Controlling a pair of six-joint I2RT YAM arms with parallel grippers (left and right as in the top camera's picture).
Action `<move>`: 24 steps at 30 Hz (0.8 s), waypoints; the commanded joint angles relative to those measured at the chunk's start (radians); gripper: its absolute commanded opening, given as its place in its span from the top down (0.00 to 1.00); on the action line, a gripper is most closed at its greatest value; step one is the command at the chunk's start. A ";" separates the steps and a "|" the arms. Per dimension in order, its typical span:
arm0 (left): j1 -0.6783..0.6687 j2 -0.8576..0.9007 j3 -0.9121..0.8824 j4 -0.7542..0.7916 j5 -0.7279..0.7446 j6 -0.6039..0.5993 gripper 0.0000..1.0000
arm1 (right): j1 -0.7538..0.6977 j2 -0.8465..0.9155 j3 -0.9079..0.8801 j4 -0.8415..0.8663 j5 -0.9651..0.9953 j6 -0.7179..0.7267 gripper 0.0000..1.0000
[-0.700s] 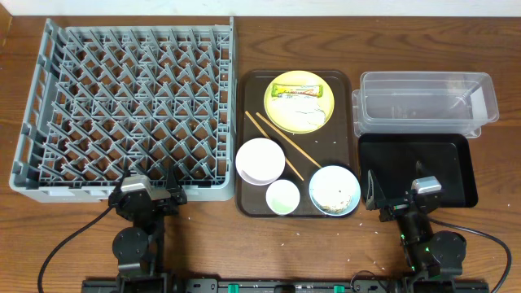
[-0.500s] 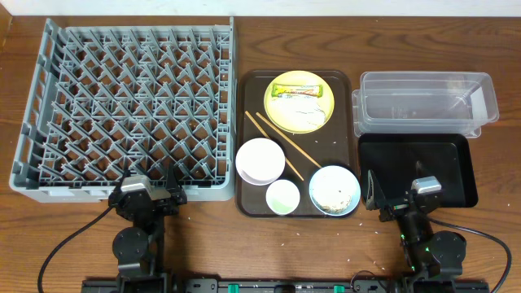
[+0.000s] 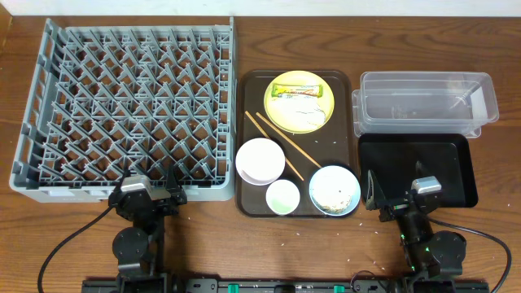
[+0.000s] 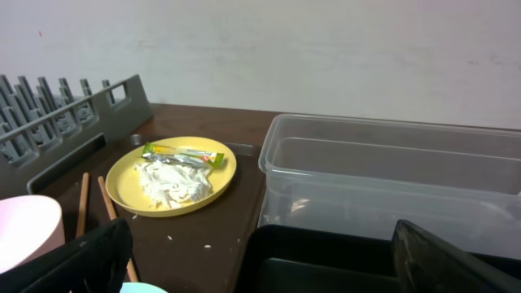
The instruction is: Sort waste into correct bins and load items into the dishwasher
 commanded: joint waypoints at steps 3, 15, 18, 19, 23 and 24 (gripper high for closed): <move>0.003 -0.006 -0.020 -0.035 -0.013 0.009 0.08 | 0.015 -0.002 -0.002 -0.004 0.009 -0.011 0.01; 0.003 -0.006 -0.020 -0.035 -0.013 0.009 0.07 | 0.014 -0.002 -0.002 -0.005 0.035 -0.037 0.01; 0.003 -0.006 -0.020 -0.035 -0.013 0.009 0.08 | 0.013 -0.002 -0.002 -0.005 0.036 -0.037 0.01; 0.003 -0.006 -0.020 -0.035 -0.013 0.009 0.08 | 0.013 -0.002 -0.002 -0.005 0.037 -0.037 0.01; 0.003 -0.006 -0.020 -0.035 -0.013 0.009 0.08 | 0.013 -0.002 -0.002 0.001 0.051 -0.037 0.01; 0.003 -0.006 -0.020 -0.035 -0.013 0.009 0.07 | 0.013 -0.002 -0.002 0.002 0.050 -0.037 0.01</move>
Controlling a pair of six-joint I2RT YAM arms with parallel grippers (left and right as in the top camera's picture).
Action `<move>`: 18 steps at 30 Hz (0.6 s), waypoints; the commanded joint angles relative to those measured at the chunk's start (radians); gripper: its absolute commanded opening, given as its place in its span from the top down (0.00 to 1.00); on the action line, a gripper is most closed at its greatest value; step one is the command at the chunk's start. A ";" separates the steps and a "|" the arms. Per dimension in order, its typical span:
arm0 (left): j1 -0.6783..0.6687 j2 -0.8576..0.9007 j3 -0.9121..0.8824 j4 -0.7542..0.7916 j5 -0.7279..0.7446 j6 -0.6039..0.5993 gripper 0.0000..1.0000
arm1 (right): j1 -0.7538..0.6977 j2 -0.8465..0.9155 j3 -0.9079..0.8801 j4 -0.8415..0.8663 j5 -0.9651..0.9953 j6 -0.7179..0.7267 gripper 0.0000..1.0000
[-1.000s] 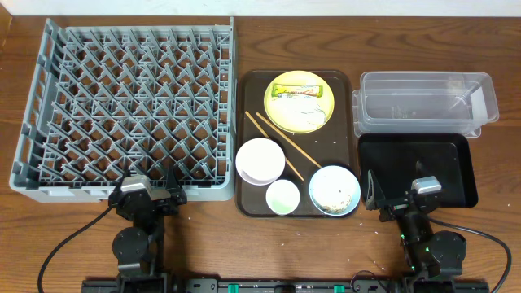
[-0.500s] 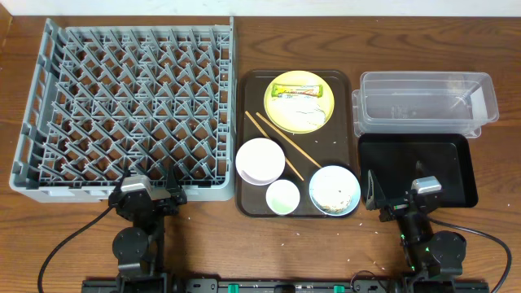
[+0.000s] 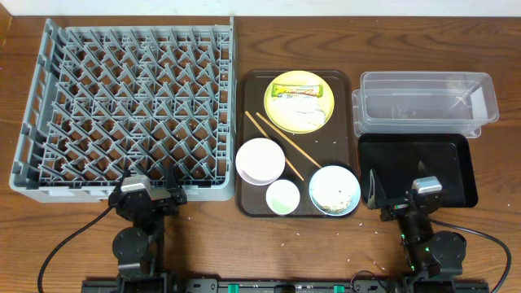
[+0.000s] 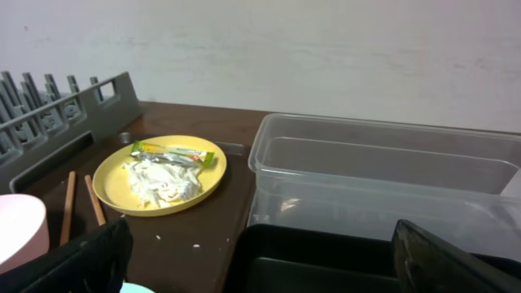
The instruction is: Sort waste into correct bins and load items into the dishwasher
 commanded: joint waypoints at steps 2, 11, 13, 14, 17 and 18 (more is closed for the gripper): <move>0.003 -0.006 -0.020 -0.035 -0.013 0.010 0.08 | 0.013 -0.002 -0.002 0.016 0.013 -0.014 0.01; 0.003 -0.006 -0.020 -0.035 -0.013 0.010 0.08 | 0.013 -0.002 -0.001 0.168 0.013 -0.049 0.01; 0.003 -0.006 -0.020 -0.035 -0.013 0.010 0.08 | 0.013 -0.002 0.002 0.224 0.013 -0.049 0.01; 0.003 -0.006 -0.020 -0.035 -0.013 0.010 0.08 | 0.013 -0.002 0.009 0.240 0.014 -0.051 0.01; 0.003 -0.006 -0.020 -0.035 -0.013 0.010 0.08 | 0.013 0.000 0.045 0.254 0.015 -0.101 0.01; 0.003 -0.006 -0.020 -0.035 -0.013 0.010 0.08 | 0.013 0.003 0.063 0.253 0.019 -0.117 0.01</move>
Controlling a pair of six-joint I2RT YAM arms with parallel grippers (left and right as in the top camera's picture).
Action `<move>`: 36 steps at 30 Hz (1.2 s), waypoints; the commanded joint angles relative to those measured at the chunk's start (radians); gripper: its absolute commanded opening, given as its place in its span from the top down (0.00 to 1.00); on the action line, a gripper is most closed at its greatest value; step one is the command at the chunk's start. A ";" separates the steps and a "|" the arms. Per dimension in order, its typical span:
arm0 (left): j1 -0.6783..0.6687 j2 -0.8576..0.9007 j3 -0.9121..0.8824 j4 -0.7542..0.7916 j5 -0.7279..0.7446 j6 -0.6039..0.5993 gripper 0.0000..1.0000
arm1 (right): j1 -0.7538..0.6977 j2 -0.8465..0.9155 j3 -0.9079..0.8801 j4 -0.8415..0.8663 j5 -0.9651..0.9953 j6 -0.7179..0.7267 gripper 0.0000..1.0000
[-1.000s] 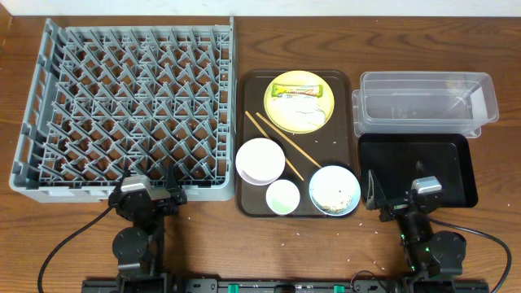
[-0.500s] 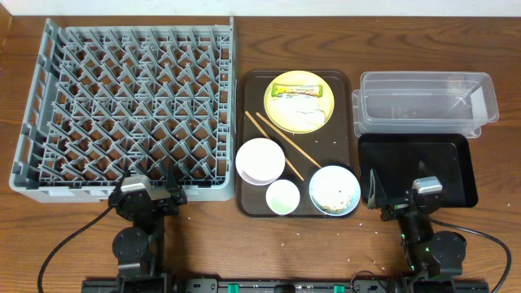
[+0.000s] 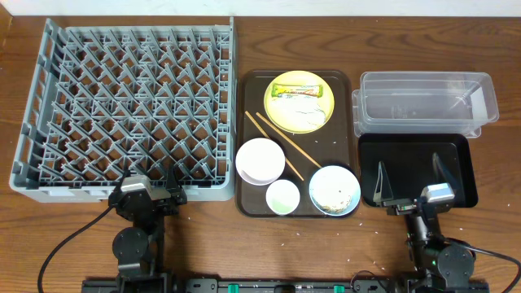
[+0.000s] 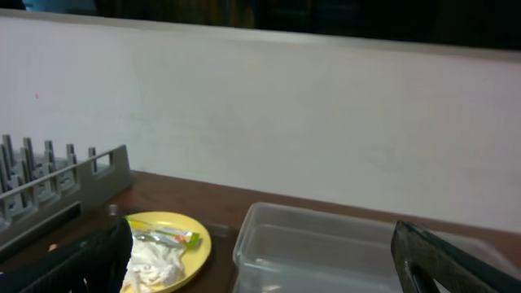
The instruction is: Sort waste into correct bins and load items into the dishwasher
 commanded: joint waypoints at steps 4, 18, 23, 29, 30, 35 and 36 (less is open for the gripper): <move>0.003 -0.006 -0.020 -0.035 -0.013 0.010 0.08 | 0.013 0.040 0.129 0.007 0.028 -0.076 0.01; 0.003 -0.006 -0.020 -0.035 -0.013 0.010 0.08 | 0.013 0.473 0.473 0.028 -0.107 -0.075 0.01; 0.003 -0.006 -0.020 -0.035 -0.013 0.010 0.08 | 0.013 0.700 0.638 0.021 -0.241 -0.060 0.01; 0.003 -0.006 -0.020 -0.035 -0.013 0.010 0.08 | 0.013 0.989 0.906 -0.117 -0.359 -0.004 0.01; 0.003 -0.006 -0.020 -0.035 -0.013 0.010 0.08 | 0.013 1.041 0.964 -0.161 -0.385 -0.004 0.01; 0.003 -0.006 -0.020 -0.035 -0.013 0.010 0.08 | 0.021 1.235 1.209 -0.368 -0.475 -0.005 0.01; 0.003 -0.006 -0.020 -0.035 -0.013 0.010 0.08 | 0.026 1.270 1.258 -0.416 -0.477 -0.006 0.01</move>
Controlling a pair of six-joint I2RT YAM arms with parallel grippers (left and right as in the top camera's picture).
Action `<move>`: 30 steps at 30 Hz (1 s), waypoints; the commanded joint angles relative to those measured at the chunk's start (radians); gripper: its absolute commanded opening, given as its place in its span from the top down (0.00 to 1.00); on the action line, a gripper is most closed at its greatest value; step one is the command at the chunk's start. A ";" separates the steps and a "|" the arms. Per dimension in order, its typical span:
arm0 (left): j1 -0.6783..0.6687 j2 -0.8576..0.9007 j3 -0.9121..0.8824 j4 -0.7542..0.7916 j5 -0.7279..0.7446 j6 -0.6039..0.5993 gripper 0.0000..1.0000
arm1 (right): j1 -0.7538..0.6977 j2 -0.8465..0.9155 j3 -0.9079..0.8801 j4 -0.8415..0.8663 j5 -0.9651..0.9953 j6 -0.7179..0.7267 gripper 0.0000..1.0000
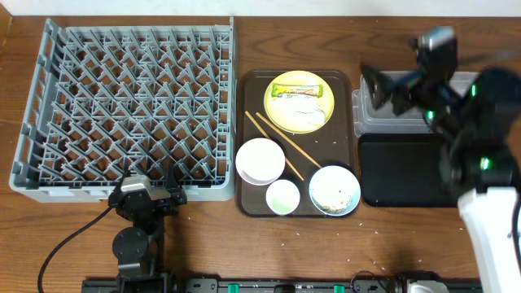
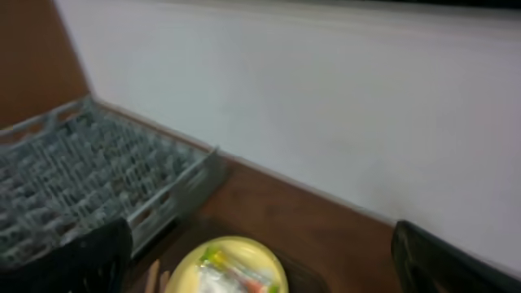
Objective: Sort waste into correct bins and load items into the dishwasher
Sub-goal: 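Reach the right gripper to the yellow plate and grasp the wrapper and tissue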
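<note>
A yellow plate (image 1: 300, 101) with a green-orange wrapper (image 1: 298, 90) and crumpled white tissue (image 1: 297, 111) lies at the back of the brown tray (image 1: 242, 122). In the right wrist view, blurred, the plate (image 2: 236, 268) shows low between the fingers. Two chopsticks (image 1: 277, 145), a white bowl (image 1: 260, 160), a small cup (image 1: 283, 196) and a blue bowl (image 1: 334, 190) with food scraps share the tray. The grey dish rack (image 1: 122, 106) is at the left. My right gripper (image 1: 384, 91) hangs open and empty, high by the clear bin's left end. My left gripper (image 1: 152, 181) rests open at the rack's front edge.
A clear plastic bin (image 1: 480, 94) stands at the back right, with a black tray-like bin (image 1: 399, 175) in front of it. A white wall rises behind the table. Crumbs lie scattered on the wooden table near the front.
My right arm has gone from low at the front right, by the black bin, to high at the back right beside the clear bin. Its camera now faces the plate and rack. Nothing else moved.
At first my right gripper sat low and open at the front right, looking across at the plate and clear bin. Its view then tilted upward toward the wall. Now the arm stands raised by the clear bin. The left arm and the dishes stayed put.
</note>
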 commanded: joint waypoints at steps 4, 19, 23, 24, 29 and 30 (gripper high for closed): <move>0.003 -0.006 -0.020 -0.035 -0.013 0.009 0.07 | 0.063 0.237 0.341 -0.302 -0.089 -0.061 0.01; 0.003 -0.006 -0.020 -0.035 -0.013 0.009 0.08 | 0.260 0.724 0.692 -0.809 0.148 -0.262 0.01; 0.003 -0.006 -0.020 -0.035 -0.013 0.009 0.08 | 0.279 0.822 0.692 -0.745 0.168 -0.266 0.01; 0.003 -0.006 -0.020 -0.035 -0.012 0.009 0.08 | 0.280 0.835 0.692 -0.740 0.170 -0.266 0.01; 0.003 -0.006 -0.020 -0.035 -0.013 0.009 0.08 | 0.280 0.910 0.691 -0.729 0.192 -0.269 0.01; 0.003 -0.006 -0.020 -0.035 -0.013 0.009 0.08 | 0.280 0.922 0.691 -0.719 0.203 -0.273 0.01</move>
